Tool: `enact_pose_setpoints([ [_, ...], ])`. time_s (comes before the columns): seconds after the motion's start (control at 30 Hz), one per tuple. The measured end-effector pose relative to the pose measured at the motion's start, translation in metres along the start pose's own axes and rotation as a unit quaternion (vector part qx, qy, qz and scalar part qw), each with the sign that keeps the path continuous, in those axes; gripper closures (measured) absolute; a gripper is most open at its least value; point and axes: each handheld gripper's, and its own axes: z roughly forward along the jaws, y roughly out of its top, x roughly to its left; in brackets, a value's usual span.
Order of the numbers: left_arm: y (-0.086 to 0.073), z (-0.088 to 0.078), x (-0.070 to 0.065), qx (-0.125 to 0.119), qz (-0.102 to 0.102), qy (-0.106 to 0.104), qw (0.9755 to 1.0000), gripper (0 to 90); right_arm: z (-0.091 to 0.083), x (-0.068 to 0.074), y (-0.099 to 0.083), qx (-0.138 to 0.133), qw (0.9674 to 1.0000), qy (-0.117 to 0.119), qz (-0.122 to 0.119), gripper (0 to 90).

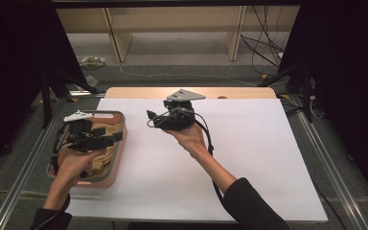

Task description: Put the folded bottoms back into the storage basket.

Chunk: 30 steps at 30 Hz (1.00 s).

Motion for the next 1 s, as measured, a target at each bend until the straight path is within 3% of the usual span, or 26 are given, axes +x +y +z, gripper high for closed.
enact_pose_setpoints([
  [0.33,-0.005,0.012,-0.02,-0.009,0.018,-0.031,0.9993,18.8,-0.026,-0.011,-0.013,-0.011,0.9999,-0.004,0.009,30.2],
  [0.63,-0.009,0.019,-0.037,-0.028,0.025,-0.065,0.9972,17.2,-0.046,-0.017,-0.026,-0.024,0.9996,-0.003,0.017,26.6],
  [1.0,-0.017,0.026,-0.055,-0.044,0.039,-0.083,0.9948,16.7,-0.066,-0.017,-0.041,-0.034,0.9994,-0.004,0.008,22.3],
])
